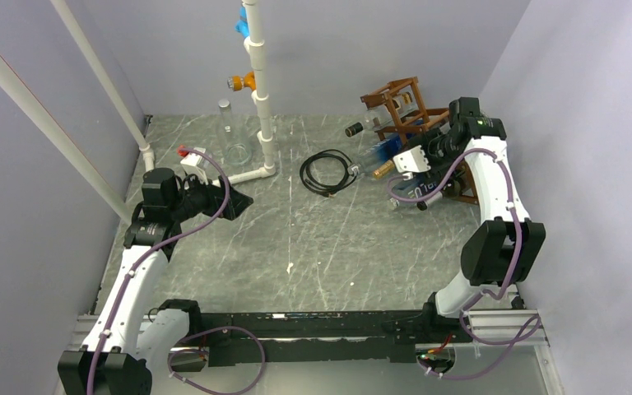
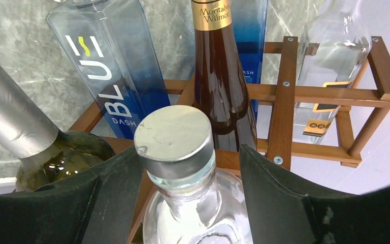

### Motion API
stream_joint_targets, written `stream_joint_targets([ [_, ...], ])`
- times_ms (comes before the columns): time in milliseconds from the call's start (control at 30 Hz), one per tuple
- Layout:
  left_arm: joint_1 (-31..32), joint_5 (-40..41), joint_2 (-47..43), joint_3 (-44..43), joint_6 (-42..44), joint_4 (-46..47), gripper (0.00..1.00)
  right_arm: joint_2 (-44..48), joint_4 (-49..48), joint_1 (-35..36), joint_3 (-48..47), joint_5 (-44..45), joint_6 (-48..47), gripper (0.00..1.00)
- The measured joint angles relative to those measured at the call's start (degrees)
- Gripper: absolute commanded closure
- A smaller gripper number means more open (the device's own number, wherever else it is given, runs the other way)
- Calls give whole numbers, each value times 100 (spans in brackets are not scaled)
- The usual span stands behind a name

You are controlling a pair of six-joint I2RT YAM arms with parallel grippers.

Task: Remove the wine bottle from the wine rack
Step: Pick up the wine bottle from the wine rack.

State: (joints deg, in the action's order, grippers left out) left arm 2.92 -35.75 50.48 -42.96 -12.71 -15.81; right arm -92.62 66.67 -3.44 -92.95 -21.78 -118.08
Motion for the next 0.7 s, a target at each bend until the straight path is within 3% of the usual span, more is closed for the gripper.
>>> stream_joint_targets([
  [700,0,0,0,0,0,-20,1,-94,-295,17,131,225,-37,44],
])
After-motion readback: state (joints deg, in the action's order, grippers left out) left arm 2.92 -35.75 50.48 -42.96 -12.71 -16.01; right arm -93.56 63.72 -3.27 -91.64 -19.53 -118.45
